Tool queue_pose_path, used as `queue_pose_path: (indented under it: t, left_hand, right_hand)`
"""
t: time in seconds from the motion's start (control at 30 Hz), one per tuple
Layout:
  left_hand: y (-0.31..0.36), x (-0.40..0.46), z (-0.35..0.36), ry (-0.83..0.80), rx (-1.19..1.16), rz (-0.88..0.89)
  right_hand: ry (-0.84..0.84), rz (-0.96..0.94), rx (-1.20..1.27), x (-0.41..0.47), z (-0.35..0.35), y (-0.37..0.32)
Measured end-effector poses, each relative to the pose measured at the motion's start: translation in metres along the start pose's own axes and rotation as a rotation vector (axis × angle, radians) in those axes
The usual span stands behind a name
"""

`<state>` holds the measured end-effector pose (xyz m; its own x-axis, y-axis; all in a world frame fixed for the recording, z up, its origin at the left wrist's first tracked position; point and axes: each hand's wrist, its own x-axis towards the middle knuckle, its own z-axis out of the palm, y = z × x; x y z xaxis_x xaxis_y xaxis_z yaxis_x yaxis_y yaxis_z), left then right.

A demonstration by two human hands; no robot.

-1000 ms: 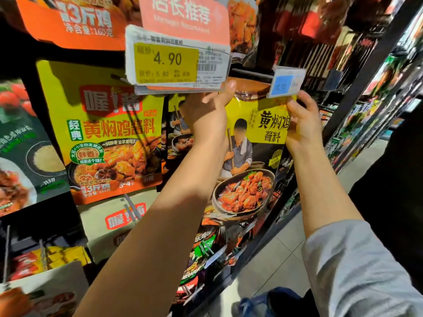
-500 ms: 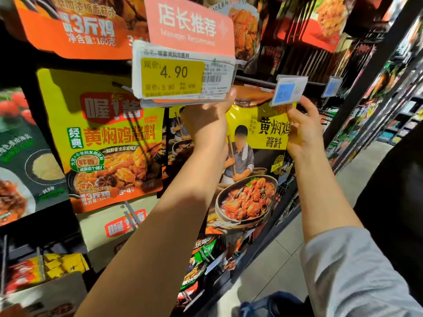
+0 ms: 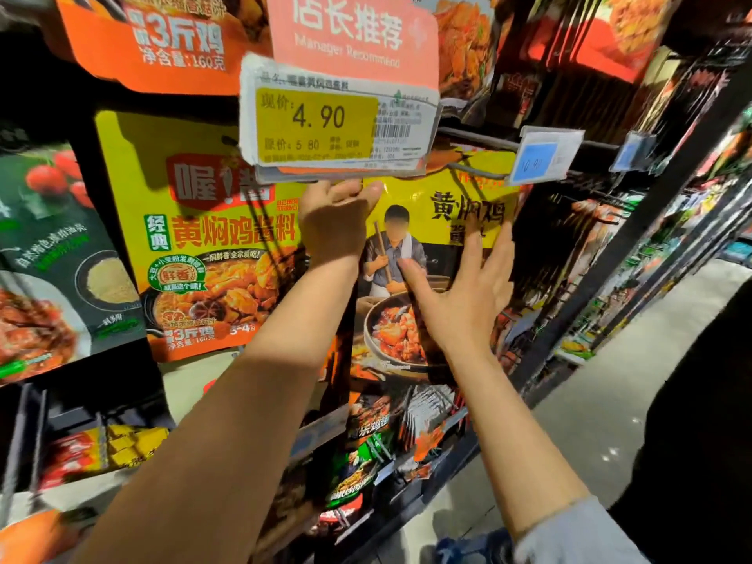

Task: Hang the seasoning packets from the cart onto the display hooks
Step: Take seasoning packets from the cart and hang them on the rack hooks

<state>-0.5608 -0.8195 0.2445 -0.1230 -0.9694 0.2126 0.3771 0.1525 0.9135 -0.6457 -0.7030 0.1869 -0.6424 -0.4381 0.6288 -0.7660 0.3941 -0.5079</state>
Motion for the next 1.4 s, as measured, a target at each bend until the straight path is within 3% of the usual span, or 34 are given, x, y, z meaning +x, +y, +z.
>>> queue_pose_path:
  t: [0.1, 0.2, 0.33, 0.47, 0.7, 0.83, 0.93, 1.2, 1.4]
  left_hand:
    - [-0.005, -0.027, -0.031, -0.112, 0.183, 0.098]
    - [-0.013, -0.063, -0.072, -0.118, 0.34, 0.105]
    - [-0.014, -0.096, -0.114, -0.075, 0.34, -0.001]
    - [0.005, -0.12, -0.148, -0.039, 0.338, -0.001]
    - [0.033, -0.155, -0.206, 0.049, 0.454, 0.072]
    - [0.059, -0.193, -0.24, 0.024, 0.47, 0.054]
    - [0.085, -0.235, -0.277, 0.038, 0.517, 0.092]
    - [0.16, -0.382, -0.427, 0.32, 0.647, 0.115]
    - [0.212, -0.511, -0.526, 0.728, 0.687, 0.085]
  right_hand:
    - [-0.168, 0.006, 0.017, 0.022, 0.015, -0.005]
    - [-0.251, -0.004, 0.076, 0.041, 0.035, -0.007]
    - [-0.473, 0.048, 0.258, 0.055, 0.069, -0.011]
    - [-0.603, 0.011, 0.213, 0.052, 0.098, -0.028]
    - [-0.565, 0.031, 0.426, 0.0, 0.083, -0.05]
    - [-0.488, 0.028, 0.49, -0.059, 0.027, -0.077]
    - [-0.556, -0.018, 0.603, -0.119, -0.025, -0.117]
    - [-0.973, -0.286, 0.866, -0.309, -0.11, -0.245]
    - [-1.313, -0.594, 0.895, -0.453, -0.157, -0.333]
